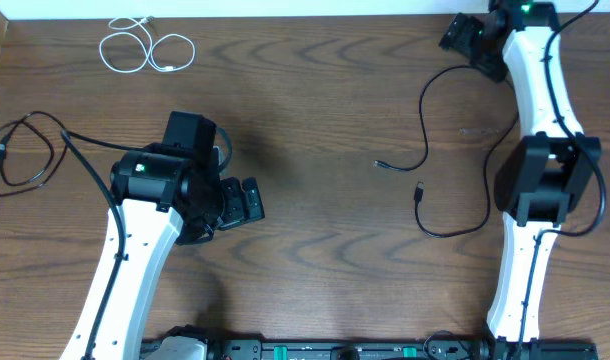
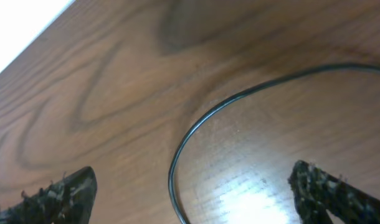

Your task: Untangle cables

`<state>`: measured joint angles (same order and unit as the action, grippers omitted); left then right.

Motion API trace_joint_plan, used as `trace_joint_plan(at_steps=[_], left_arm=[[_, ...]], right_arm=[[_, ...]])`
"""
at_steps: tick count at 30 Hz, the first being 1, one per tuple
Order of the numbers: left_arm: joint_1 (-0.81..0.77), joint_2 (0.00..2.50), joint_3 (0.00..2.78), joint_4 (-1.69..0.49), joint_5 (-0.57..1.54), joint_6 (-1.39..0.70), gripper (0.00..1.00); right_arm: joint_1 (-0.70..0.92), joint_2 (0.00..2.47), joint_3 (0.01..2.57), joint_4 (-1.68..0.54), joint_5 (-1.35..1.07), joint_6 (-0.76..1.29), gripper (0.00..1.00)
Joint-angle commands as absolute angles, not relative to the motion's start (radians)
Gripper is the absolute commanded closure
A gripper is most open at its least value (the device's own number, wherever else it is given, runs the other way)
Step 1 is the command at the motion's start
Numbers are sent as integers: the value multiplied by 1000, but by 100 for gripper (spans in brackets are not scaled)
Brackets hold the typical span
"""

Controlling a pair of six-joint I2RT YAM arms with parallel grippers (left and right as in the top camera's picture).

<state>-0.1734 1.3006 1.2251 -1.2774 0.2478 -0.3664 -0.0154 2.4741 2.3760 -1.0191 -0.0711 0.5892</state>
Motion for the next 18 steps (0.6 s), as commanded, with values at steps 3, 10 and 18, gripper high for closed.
trace_joint_plan(at_steps=[3,10,18], left_arm=[[-176,1302,1228,-1281,234,-364,0],[-176,1302,1228,-1281,234,-364,0],[-176,1302,1228,-1281,234,-364,0]], right_arm=[[-7,2555,2386,-974,-81,744,15],[-12,2604,2385,-897,-78,769,24],[-12,2621,2384,-866,-13,770,26]])
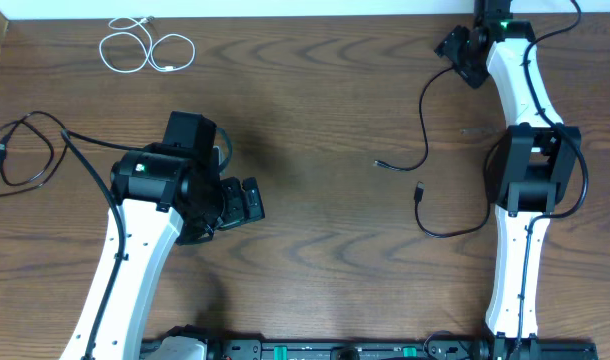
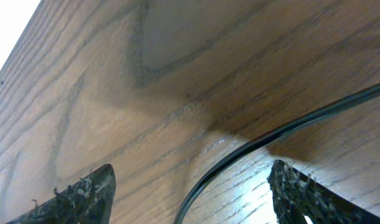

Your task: Untangle cables

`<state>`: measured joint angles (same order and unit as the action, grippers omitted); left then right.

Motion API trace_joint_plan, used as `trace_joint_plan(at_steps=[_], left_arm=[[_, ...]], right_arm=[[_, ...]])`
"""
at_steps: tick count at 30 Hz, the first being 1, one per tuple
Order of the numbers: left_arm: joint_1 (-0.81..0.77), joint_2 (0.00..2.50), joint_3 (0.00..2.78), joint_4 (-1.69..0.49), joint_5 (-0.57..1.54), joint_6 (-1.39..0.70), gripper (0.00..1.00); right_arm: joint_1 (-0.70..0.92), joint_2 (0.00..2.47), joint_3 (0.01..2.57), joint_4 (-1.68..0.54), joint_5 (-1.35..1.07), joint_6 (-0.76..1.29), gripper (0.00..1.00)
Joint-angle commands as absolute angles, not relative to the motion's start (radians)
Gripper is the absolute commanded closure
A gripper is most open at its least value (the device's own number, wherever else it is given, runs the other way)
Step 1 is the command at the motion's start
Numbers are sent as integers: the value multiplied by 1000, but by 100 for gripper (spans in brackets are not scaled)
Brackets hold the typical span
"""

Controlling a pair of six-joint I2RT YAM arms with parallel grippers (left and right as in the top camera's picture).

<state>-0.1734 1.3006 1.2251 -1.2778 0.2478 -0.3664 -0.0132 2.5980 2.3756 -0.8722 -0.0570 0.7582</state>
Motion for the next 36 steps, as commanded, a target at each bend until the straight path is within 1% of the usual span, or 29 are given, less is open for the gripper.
trace_joint_plan(at_steps=[1,7,8,10,14,19,22,24,25,26,27,28,31,36], left_arm=[[-176,1302,1228,-1281,234,-365,0],[-176,1302,1228,-1281,234,-364,0],[-176,1302,1228,-1281,234,-364,0],[-176,1302,1228,-1281,234,-365,0],[-176,1302,1228,-1281,234,-365,0],[-176,1302,1228,-1281,234,-365,0],[-176,1302,1228,-1281,234,-365,0],[-176,1302,1228,-1281,234,-365,0],[-176,1302,1228,-1281,234,-364,0],[-176,1302,1228,-1281,234,-365,0],[-176,1302,1228,-1281,234,-365,0],[-176,1302,1228,-1281,234,-364,0],[-176,1302,1228,-1281,234,-365,0],[-176,1302,1228,-1281,234,-364,0]], right_arm=[[-12,2626,2381,-856,-13,770,27],[-13,2650,2380,-829,-13,770,27],[-13,2654,2380,-821,-12,770,31],[-13,2654,2379,-810,-2,770,35],[-12,2654,2379,-807,1,770,32],[-12,2654,2362,-810,21,770,33],[-12,2654,2340,-800,20,773,48],[-12,2654,2333,-796,20,773,62],[-12,2654,2333,-796,21,773,67],[-12,2654,2334,-796,20,773,74],[-15,2648,2340,-796,14,760,94],[-17,2643,2344,-796,2,734,99],[-22,2609,2355,-797,-44,674,99],[-14,2490,2358,-798,-198,575,99]])
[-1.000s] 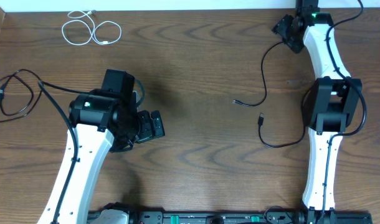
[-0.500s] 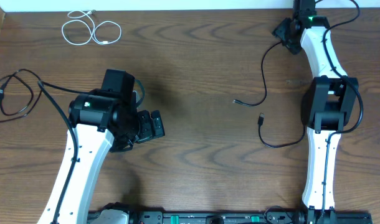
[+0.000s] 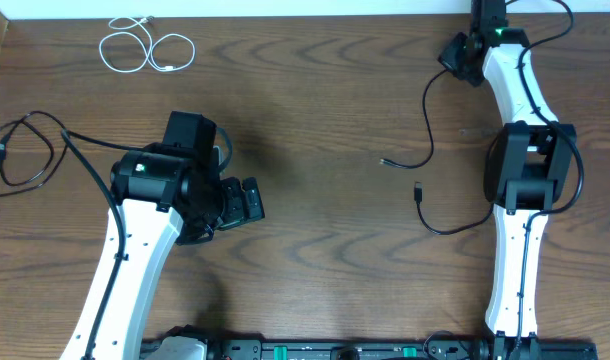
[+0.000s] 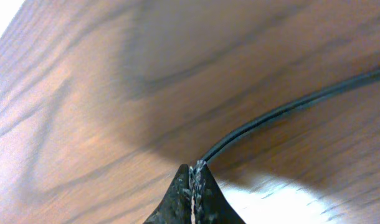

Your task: Untangle cables

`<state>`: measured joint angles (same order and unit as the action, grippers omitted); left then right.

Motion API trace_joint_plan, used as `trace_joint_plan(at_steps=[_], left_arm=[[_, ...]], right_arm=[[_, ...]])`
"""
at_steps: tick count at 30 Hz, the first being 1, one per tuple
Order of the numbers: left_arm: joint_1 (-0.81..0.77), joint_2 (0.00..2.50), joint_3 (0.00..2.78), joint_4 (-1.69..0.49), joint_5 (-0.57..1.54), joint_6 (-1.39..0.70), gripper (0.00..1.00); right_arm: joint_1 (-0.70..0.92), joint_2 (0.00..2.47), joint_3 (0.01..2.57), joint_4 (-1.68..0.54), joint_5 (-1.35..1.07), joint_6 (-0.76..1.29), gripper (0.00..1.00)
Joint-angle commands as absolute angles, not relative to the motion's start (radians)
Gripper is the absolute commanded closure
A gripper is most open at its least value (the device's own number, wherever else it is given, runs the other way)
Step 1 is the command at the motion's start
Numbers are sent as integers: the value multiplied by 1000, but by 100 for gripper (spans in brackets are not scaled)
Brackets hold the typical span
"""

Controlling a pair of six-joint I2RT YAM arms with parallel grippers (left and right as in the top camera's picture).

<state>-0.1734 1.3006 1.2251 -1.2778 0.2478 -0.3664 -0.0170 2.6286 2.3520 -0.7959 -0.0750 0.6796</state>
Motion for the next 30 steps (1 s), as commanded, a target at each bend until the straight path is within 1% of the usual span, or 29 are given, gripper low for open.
trace_joint_plan(at_steps=[1,6,10,11,12,13,15,16,17,20,21,22,23,25,26,29,30], left_arm=[[-176,1302,1228,-1281,234,-365,0],[-176,1302,1228,-1281,234,-365,0],[-176,1302,1228,-1281,234,-364,0],[-176,1302,1228,-1281,234,-365,0],[-176,1302,1228,-1281,234,-364,0],[-176,1302,1228,-1281,234,-365,0],[-176,1302,1228,-1281,234,-364,0],[-176,1302,1228,-1280,234,-365,0],[-176,1302,1228,-1281,234,-365,0],[-176,1302,1228,-1281,234,-365,0],[-176,1302,1228,-1281,234,-364,0],[-176,1302,1228,-1281,234,-364,0],[-176,1302,1228,-1280,234,-365,0],[-176,1302,1228,-1280,234,-365,0],[-176,1302,1228,-1281,234,-365,0],[-176,1302,1228,-1281,234,-365,0],[-176,1302,1228,-1281,234,-365,0]], right_arm=[[-9,2463,2358,-804,-223,548,99],[53,2271,2358,-865,-249,392,99],[119,2138,2358,-921,-185,323,99],[137,2116,2358,-944,-117,321,80],[150,2108,2358,-963,-56,321,71],[159,2106,2358,-982,-14,321,67],[173,2117,2357,-1027,40,321,48],[176,2125,2357,-1048,47,321,41],[178,2138,2354,-1073,51,321,39],[176,2182,2346,-1145,51,321,38],[176,2201,2345,-1168,51,321,31],[175,2219,2344,-1188,51,321,27],[174,2248,2342,-1215,51,321,26],[173,2291,2342,-1250,51,320,27],[174,2318,2342,-1267,51,320,35],[174,2413,2342,-1319,51,321,65],[174,2431,2342,-1325,55,321,65]])
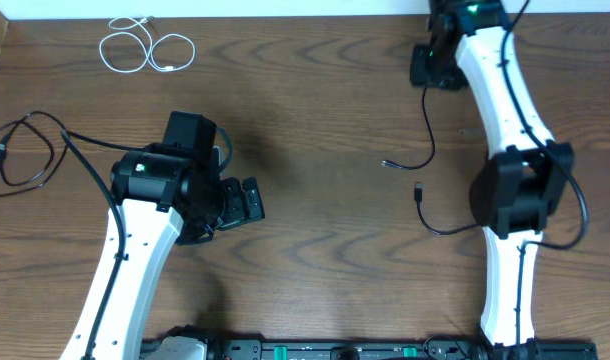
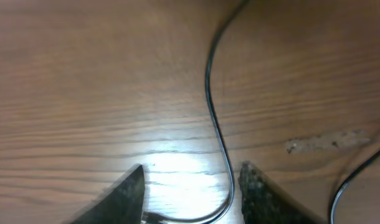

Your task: Untangle cables

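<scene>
A thin black cable [image 1: 430, 125] runs from the far right of the table down to a plug end [image 1: 385, 163]. In the right wrist view this cable [image 2: 216, 124] lies on the wood between the fingers and curls left near the bottom edge. My right gripper [image 1: 425, 68] [image 2: 191, 169] is open above it, not gripping. A second black cable [image 1: 450, 232] with its plug [image 1: 418, 190] loops beside the first, and shows at the wrist view's lower right [image 2: 358, 177]. My left gripper [image 1: 243, 200] hovers left of centre, holding nothing visible; its jaw state is unclear.
A coiled white cable [image 1: 145, 48] lies at the far left corner. Another black cable [image 1: 25, 150] loops at the left edge and runs under the left arm. The right arm's own wiring hangs along it.
My right gripper was shut on the black cable; now it is open with the cable lying on the table between its fingers. It has also shifted left along the far edge.
The right gripper stood open over the cable at the far right, then lower with its fingers either side of it. Then it was shut on the cable, whose plug end shifted slightly right. Now it is open further left. The left arm stayed still.
</scene>
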`<state>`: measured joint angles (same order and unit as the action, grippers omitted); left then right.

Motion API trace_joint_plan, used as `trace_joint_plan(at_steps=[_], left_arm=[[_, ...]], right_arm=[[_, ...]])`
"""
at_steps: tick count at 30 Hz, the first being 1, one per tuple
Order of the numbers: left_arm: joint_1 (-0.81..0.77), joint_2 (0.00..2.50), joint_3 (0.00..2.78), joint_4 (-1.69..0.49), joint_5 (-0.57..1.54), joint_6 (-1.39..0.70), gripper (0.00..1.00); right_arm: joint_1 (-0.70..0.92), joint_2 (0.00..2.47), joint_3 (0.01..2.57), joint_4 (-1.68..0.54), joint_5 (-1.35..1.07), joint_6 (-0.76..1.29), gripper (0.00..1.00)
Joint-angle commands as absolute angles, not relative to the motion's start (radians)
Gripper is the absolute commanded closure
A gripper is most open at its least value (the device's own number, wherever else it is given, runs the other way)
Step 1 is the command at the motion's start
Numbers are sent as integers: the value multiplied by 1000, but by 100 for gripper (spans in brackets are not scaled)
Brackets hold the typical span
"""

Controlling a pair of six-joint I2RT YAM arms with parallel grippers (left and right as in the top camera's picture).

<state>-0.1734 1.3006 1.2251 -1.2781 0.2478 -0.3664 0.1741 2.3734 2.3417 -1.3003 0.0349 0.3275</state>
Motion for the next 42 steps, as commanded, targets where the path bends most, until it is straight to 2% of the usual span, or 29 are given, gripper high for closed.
trace_joint_plan(at_steps=[1,8,13,20,27,28,34,42], left_arm=[[-176,1302,1228,-1281,234,-365,0],[-176,1302,1228,-1280,234,-365,0],[-176,1302,1228,-1281,234,-365,0],[-176,1302,1228,-1281,234,-365,0],[-176,1302,1228,-1281,234,-365,0],[-176,1302,1228,-1281,234,-365,0],[-176,1302,1228,-1281,234,-364,0],[-176,1302,1228,-1281,234,-365,0]], right_arm=[[174,2453,2342,-1330,66,321,61],[151,2551,2342,-1380,111,320,58],[136,2595,2340,-1426,113,316,65],[128,2619,2339,-1445,112,298,67],[140,2619,2291,-1496,91,297,97],[146,2619,2265,-1501,90,297,99],[192,2619,2143,-1488,-59,198,99],[353,2618,2104,-1473,-233,113,99]])
